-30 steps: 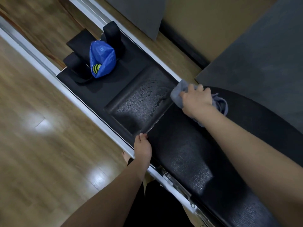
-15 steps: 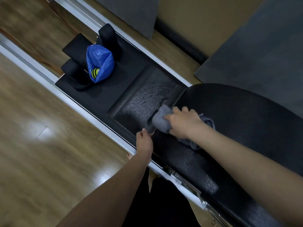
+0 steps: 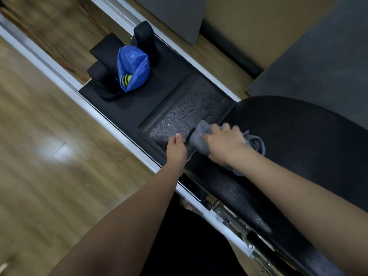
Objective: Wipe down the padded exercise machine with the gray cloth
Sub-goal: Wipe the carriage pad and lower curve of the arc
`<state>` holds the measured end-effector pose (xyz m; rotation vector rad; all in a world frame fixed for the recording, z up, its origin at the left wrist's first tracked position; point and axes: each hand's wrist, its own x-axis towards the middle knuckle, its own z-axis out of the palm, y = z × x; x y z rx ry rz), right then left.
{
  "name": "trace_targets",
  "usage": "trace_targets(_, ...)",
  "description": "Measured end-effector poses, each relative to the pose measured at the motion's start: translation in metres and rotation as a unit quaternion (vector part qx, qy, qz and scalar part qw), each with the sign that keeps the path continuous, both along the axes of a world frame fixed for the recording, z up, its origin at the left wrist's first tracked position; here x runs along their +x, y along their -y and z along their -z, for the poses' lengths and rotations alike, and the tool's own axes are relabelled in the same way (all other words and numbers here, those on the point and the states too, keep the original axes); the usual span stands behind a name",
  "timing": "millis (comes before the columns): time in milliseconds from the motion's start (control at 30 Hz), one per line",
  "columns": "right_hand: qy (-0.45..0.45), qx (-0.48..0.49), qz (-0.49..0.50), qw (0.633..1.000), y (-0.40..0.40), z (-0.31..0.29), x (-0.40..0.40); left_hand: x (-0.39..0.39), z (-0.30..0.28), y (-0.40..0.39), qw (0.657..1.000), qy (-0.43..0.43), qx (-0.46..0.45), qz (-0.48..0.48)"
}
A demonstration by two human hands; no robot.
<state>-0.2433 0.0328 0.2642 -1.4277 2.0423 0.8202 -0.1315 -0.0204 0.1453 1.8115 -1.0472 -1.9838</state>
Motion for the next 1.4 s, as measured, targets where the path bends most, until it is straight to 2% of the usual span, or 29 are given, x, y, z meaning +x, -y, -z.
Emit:
trace_targets(100,0.048,-0.008,-0.041,0.998,-0.010,-0.001,0.022,-0.006,0.001,0.011,1.000,-0.001,-0.025,0.018)
trace_targets(233,0.071,0.015,0.052,0.996,0.007,0.001,-0.003,-0.012,0.005,0.032,0.988,0.031,-0.097,0.120)
trace_targets(367,-0.004,0.017,0.125,0.992,0.031,0.018,-0.050,-0.015,0.010,0.068,0.949,0.066,-0.146,0.272)
trace_targets(433,-0.073,0.009,0.159,0.985,0.041,0.029,-0.076,-0.016,0.015,0.088,0.926,0.069,-0.157,0.335)
trace_targets(600,-0.194,0.013,0.231,0.953,0.055,0.046,-0.103,-0.018,0.025,0.136,0.869,0.080,-0.188,0.450)
trace_targets(700,-0.211,0.027,0.212,0.954,0.055,0.048,-0.074,-0.024,0.028,0.159,0.837,0.082,-0.177,0.511)
trace_targets(800,-0.168,0.024,0.198,0.965,0.050,0.050,-0.023,-0.032,0.026,0.173,0.796,0.088,-0.177,0.572)
trace_targets(967,-0.071,0.053,0.184,0.979,0.049,0.050,0.060,-0.045,0.025,0.188,0.755,0.089,-0.186,0.623)
trace_targets(1033,-0.068,0.068,0.177,0.980,0.048,0.052,0.069,-0.047,0.024,0.192,0.738,0.093,-0.188,0.641)
trace_targets(1233,-0.172,0.057,0.209,0.961,0.057,0.051,-0.004,-0.043,0.032,0.193,0.691,0.068,-0.248,0.675)
trace_targets(1400,-0.263,0.041,0.248,0.931,0.067,0.059,-0.046,-0.032,0.052,0.194,0.630,0.050,-0.308,0.711)
